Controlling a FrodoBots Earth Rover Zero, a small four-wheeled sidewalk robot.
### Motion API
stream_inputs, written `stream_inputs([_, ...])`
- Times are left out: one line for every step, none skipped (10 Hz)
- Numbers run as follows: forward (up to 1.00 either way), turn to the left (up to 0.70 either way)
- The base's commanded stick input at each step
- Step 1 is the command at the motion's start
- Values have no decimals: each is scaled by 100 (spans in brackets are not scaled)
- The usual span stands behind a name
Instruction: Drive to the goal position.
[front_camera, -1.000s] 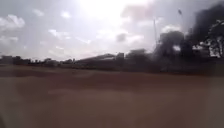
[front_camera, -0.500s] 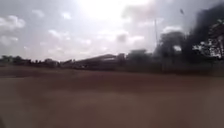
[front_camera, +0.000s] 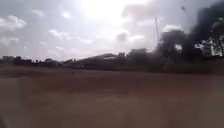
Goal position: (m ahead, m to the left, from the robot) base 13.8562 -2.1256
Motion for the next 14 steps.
stream_inputs([70, 0])
stream_inputs([70, 0])
stream_inputs([70, 0])
stream_inputs([70, 0])
stream_inputs([70, 0])
stream_inputs([70, 0])
stream_inputs([70, 0])
stream_inputs([70, 0])
stream_inputs([70, 0])
stream_inputs([70, 0])
stream_inputs([70, 0])
stream_inputs([70, 0])
stream_inputs([70, 0])
stream_inputs([70, 0])
